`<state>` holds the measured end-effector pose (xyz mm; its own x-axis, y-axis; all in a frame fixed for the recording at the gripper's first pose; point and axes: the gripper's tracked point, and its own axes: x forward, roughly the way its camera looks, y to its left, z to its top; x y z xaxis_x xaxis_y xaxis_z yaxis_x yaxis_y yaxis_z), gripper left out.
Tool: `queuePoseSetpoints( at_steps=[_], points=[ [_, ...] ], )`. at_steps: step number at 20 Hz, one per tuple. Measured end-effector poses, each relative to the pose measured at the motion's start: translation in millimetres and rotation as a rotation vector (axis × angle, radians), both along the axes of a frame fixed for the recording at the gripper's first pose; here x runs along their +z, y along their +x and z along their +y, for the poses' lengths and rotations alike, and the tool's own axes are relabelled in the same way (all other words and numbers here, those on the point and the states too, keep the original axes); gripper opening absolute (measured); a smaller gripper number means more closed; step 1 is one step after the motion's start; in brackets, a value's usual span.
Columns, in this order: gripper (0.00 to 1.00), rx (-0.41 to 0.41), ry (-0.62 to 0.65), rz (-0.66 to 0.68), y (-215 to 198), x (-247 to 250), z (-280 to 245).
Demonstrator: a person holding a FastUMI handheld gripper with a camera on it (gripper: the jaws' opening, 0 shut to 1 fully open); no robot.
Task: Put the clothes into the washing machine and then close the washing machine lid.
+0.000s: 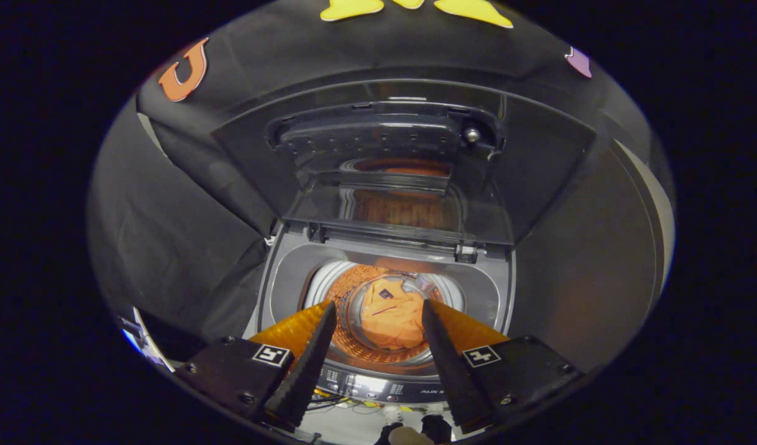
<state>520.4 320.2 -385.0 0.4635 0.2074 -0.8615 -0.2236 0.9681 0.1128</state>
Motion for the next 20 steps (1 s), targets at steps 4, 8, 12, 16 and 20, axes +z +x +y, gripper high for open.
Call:
queuePoseSetpoints(
  at_steps=[4,8,12,16,20],
  points=[
    [0.87,-0.004,0.001,-0.031,-3.9,13.7,-8.5],
    [0.87,-0.009,0.007,-0.080,-3.9,35.5,-12.1],
    [0.87,-0.010,0.004,-0.127,-6.7,57.1,-14.5],
    [0.87,-0.037,-0.005,-0.182,-15.8,92.8,-16.3],
    [0.87,-0.091,0.020,-0.240,-17.6,125.1,-13.9]
  ],
)
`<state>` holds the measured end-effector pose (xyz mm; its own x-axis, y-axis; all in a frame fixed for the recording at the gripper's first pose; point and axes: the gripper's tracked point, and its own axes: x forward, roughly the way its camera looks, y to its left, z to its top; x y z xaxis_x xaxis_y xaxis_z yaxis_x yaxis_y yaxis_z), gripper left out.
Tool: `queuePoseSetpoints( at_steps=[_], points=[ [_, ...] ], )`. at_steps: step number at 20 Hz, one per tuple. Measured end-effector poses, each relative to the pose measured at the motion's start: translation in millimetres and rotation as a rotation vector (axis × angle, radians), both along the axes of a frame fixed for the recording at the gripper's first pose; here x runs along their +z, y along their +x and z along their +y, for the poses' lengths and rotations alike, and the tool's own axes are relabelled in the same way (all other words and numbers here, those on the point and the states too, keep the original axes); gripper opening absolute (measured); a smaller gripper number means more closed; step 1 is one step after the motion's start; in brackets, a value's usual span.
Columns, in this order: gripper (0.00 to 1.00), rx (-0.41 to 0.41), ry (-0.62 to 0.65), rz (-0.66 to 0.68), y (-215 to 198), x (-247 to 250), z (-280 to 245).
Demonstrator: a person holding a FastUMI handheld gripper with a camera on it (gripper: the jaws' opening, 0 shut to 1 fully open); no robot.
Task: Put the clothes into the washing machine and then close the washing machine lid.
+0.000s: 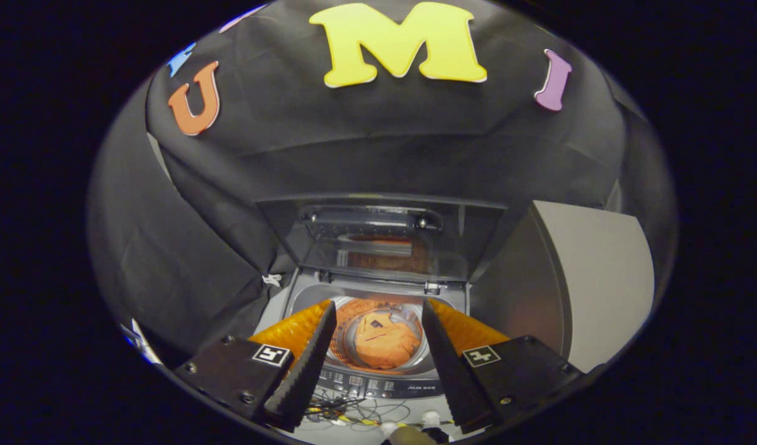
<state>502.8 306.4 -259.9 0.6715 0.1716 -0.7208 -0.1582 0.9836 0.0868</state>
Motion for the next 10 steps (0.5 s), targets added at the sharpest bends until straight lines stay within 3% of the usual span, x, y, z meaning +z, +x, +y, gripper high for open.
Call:
queuePoseSetpoints(
  at_steps=[10],
  points=[
    [0.87,-0.053,0.063,-0.093,51.3,63.2,19.2]
  ],
)
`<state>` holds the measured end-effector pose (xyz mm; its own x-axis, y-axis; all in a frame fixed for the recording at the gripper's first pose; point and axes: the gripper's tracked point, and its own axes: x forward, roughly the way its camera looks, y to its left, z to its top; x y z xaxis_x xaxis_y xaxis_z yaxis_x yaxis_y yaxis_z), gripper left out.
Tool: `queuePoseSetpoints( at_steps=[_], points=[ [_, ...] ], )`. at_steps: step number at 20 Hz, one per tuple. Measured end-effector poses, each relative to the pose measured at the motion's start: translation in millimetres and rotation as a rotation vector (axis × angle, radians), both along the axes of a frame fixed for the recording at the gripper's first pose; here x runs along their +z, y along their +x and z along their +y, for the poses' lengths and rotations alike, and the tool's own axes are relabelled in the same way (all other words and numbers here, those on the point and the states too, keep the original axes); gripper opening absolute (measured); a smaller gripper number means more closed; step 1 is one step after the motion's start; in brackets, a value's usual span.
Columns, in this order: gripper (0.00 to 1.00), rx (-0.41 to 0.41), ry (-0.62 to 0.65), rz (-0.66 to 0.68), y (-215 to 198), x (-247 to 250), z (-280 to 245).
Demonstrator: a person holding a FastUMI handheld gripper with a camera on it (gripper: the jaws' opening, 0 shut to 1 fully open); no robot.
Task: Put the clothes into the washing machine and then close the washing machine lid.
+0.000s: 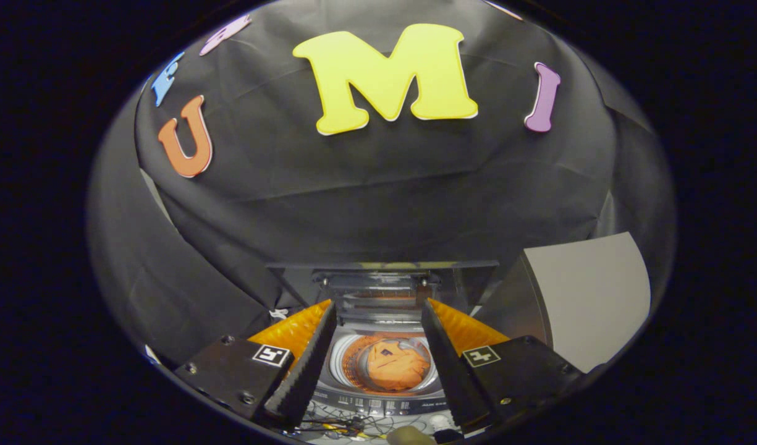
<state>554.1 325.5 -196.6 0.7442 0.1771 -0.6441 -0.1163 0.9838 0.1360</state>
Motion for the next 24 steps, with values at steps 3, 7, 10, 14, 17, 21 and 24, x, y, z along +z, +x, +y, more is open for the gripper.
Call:
queuePoseSetpoints(
  at_steps=[3,7,10,14,17,21,24],
  points=[
    [0.87,-0.002,-0.012,0.005,20.0,5.3,5.3],
    [0.87,0.012,-0.037,0.010,54.1,3.2,17.6],
    [0.87,0.024,-0.056,0.019,77.9,-4.3,28.4],
    [0.87,0.028,-0.067,0.038,107.8,-18.2,39.1],
    [0.87,0.025,-0.064,0.063,123.7,-33.0,45.1],
    [0.87,-0.011,-0.058,0.093,137.0,-52.5,40.2],
    [0.87,-0.019,-0.074,0.119,135.0,-68.8,33.7]
  ],
)
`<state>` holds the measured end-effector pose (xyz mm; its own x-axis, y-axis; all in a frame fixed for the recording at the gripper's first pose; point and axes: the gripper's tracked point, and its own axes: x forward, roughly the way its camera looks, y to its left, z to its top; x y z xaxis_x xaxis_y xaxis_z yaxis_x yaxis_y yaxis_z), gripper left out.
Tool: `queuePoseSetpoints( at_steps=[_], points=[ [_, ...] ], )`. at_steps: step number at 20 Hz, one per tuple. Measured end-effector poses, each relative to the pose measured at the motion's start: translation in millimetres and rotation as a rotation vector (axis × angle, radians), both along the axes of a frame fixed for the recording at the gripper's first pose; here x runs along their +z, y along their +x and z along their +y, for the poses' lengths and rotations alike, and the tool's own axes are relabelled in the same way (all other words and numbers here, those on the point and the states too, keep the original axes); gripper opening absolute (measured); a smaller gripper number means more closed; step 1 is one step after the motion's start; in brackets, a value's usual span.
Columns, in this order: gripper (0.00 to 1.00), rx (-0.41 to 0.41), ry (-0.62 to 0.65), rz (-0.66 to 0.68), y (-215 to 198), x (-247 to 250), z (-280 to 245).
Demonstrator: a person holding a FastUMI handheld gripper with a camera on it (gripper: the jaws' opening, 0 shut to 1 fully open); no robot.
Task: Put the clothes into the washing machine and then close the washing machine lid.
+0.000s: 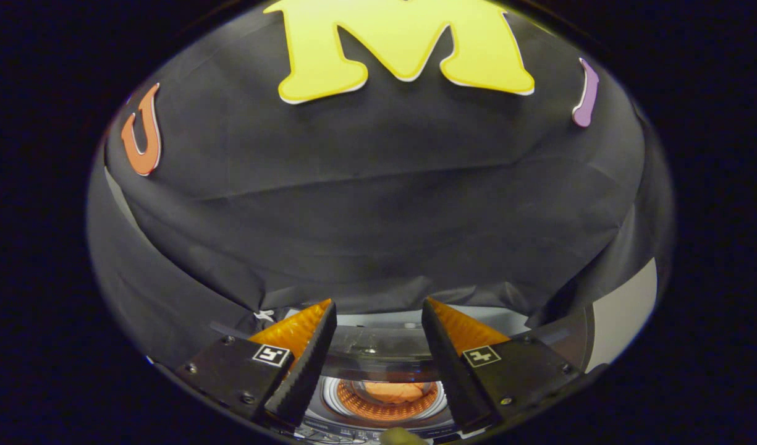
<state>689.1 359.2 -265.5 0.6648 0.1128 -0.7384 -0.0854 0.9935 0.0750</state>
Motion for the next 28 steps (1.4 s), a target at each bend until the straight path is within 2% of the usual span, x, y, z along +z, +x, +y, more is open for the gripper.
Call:
queuePoseSetpoints(
  at_steps=[3,17,28],
  points=[
    [0.87,0.001,0.006,0.025,-5.9,-14.1,-2.4],
    [0.88,-0.005,-0.004,-0.027,-35.2,-12.4,-4.4],
    [0.88,0.010,-0.001,-0.015,-66.3,-16.0,-5.0]
  ],
)
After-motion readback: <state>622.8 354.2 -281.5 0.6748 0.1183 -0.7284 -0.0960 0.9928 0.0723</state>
